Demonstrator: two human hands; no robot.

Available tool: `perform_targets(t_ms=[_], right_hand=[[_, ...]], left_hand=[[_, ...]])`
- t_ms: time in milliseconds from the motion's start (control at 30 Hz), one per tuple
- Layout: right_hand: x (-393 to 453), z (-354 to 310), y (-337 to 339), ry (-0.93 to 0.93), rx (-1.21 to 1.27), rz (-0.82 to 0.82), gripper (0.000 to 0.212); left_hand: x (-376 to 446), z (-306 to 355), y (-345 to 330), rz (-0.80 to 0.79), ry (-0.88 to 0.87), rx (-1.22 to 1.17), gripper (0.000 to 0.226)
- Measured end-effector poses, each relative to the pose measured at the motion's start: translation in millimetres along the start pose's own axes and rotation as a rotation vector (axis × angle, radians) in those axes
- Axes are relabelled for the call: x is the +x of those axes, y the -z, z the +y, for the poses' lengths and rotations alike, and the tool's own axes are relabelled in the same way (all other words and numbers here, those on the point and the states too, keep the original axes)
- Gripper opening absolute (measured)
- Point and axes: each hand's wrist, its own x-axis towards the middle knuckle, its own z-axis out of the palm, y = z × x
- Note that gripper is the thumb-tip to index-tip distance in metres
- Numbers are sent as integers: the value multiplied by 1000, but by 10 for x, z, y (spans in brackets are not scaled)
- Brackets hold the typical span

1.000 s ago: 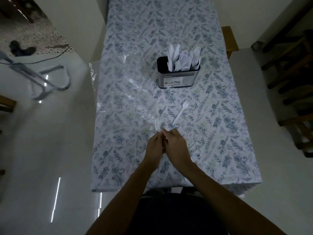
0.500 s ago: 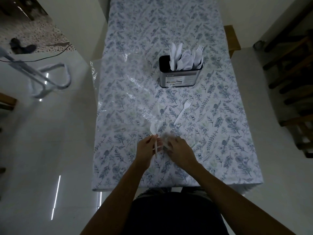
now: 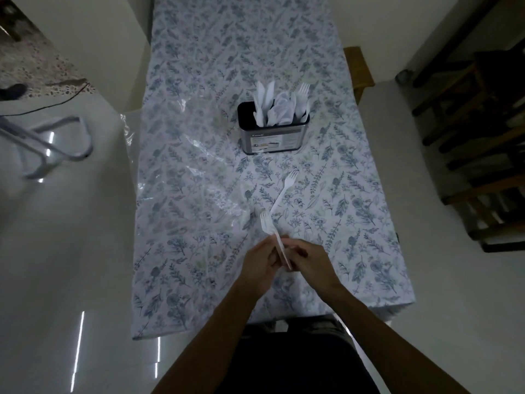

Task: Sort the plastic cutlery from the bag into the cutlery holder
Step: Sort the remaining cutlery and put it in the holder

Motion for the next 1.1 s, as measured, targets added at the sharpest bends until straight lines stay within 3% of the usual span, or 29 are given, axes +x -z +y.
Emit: perform_targets(t_ms=[167,267,367,467,567,733,933,1100], right_hand=[[78,-105,259,138,-288,-8,26],[295,-168,403,166,-496,-122,18],[644,-332,261,152,-438,-130,14],[1041,-497,-176,153,-510,60,25],[1348,-597,-388,12,-696,168,58],[1394,-571,-267,-69,-712,133,67],[1087,-288,63,-84,-732,237,38],[1200,-459,-78,-233,-832,292,60]], left_hand=[[96,26,-100,-54,-22,-39,37],[86,72,-146,61,-34,57,26],[46,225,-225,167,-108,86,23],[-31,462,-261,338,-242,101,21],[-175,678,-173,428,-329,56,21],[-236,760,-57,383,-302,-31,22],[6,659,-269,280,-189,5,26],[-60,816,-249,173,-203,86,24]])
